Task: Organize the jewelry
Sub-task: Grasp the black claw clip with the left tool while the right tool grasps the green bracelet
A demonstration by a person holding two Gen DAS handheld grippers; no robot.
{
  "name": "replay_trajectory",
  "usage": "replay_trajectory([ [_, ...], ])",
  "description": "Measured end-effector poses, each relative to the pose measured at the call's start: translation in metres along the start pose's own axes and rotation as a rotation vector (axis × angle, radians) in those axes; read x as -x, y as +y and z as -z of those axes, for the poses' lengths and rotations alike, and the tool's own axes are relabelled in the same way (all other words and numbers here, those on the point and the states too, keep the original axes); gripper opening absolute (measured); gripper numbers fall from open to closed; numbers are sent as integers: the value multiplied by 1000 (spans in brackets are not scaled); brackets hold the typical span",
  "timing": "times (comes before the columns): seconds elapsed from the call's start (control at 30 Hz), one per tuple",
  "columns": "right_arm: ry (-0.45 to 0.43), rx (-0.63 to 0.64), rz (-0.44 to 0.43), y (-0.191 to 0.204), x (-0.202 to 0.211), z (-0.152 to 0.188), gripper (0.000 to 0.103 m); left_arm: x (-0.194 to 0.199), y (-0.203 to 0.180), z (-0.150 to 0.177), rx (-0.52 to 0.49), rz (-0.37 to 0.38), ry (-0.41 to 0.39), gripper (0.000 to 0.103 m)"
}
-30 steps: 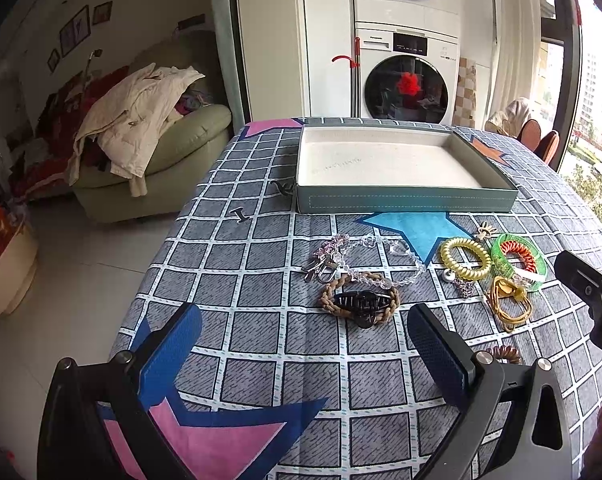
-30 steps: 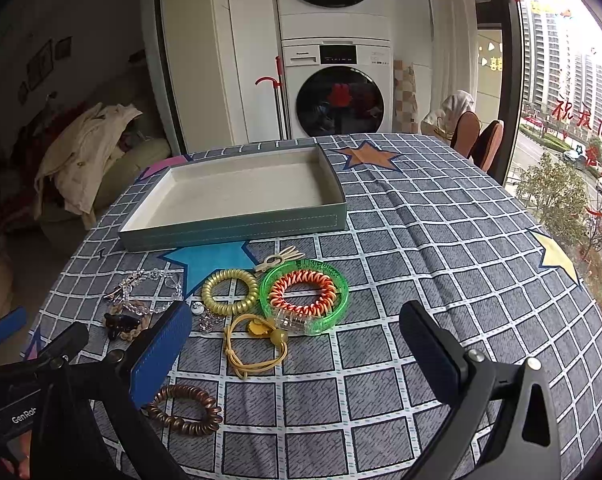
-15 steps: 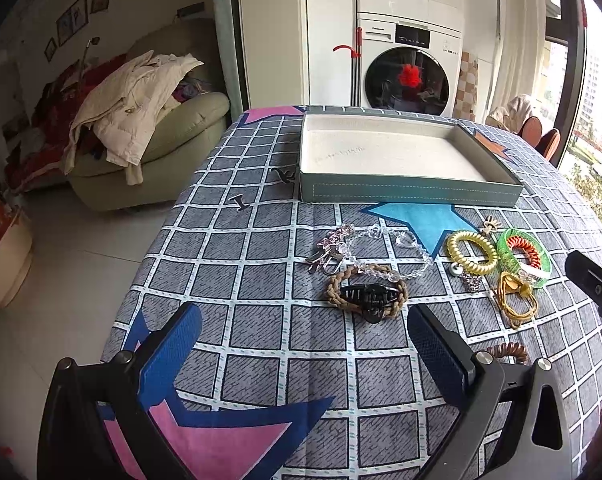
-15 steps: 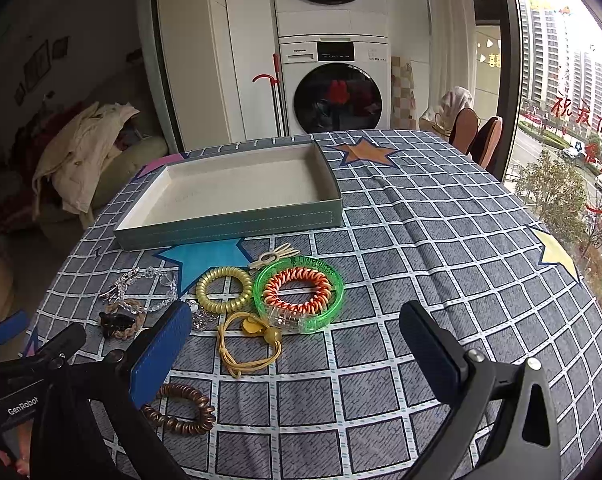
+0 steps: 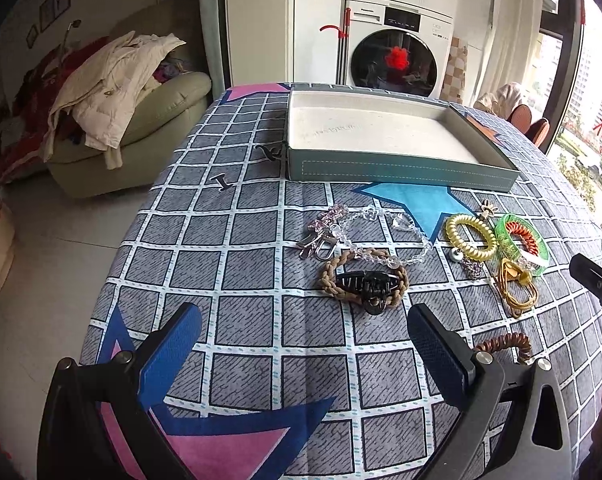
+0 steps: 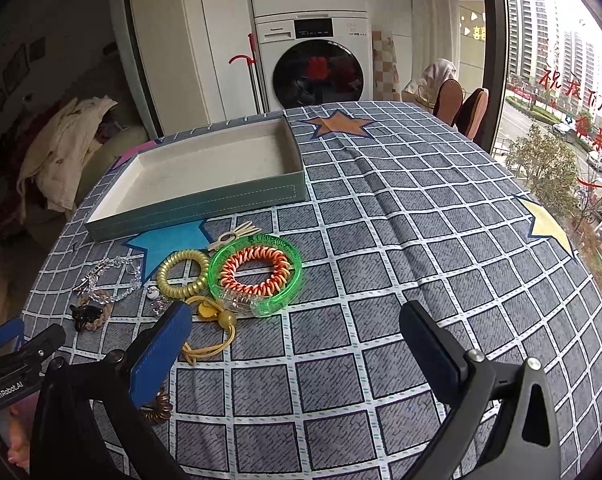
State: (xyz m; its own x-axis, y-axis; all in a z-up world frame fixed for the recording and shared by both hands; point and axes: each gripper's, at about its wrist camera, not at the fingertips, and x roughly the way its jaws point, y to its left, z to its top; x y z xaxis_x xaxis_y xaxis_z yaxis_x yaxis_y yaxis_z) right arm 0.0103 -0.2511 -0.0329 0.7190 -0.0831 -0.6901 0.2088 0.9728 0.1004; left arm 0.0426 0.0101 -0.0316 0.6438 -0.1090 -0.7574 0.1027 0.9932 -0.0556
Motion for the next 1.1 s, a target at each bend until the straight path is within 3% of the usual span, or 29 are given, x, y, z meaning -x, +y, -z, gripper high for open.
replay_trajectory([
  [0.33, 69, -71, 1, -20, -24, -23, 100, -10, -15, -12, -129, 48, 4, 103],
  [0.4, 78, -80, -1, -23, -28, -27, 95, -12, -18, -13, -154, 57, 3, 92],
  [0.47, 95, -86, -5, -24, -33, -30, 91, -17, -22, -15, -173, 68, 14, 91],
  [0.57, 137, -93, -23, -23, -44, -31, 71, -22, -27, -15, -191, 83, 28, 78],
  [0.63, 173, -93, -28, -21, -51, -29, 55, -25, -29, -15, -193, 94, 38, 77],
  [0.7, 212, -97, -35, -20, -59, -25, 47, -26, -30, -14, -204, 94, 44, 63],
  [0.73, 220, -95, -34, -19, -60, -23, 45, -27, -30, -14, -207, 96, 48, 62],
  [0.83, 225, -74, -20, -15, -59, -23, 41, -26, -30, -14, -210, 102, 45, 51],
  [0.9, 234, -67, -19, -13, -59, -23, 40, -24, -30, -15, -214, 108, 33, 37],
  [0.97, 242, -45, -8, -10, -60, -23, 37, -24, -28, -16, -204, 119, 35, 37],
  [1.03, 248, -43, -22, -9, -61, -24, 13, -22, -24, -17, -186, 137, 29, 37],
  [1.1, 247, -63, -26, -12, -61, -24, 7, -19, -20, -18, -165, 155, 24, 37],
])
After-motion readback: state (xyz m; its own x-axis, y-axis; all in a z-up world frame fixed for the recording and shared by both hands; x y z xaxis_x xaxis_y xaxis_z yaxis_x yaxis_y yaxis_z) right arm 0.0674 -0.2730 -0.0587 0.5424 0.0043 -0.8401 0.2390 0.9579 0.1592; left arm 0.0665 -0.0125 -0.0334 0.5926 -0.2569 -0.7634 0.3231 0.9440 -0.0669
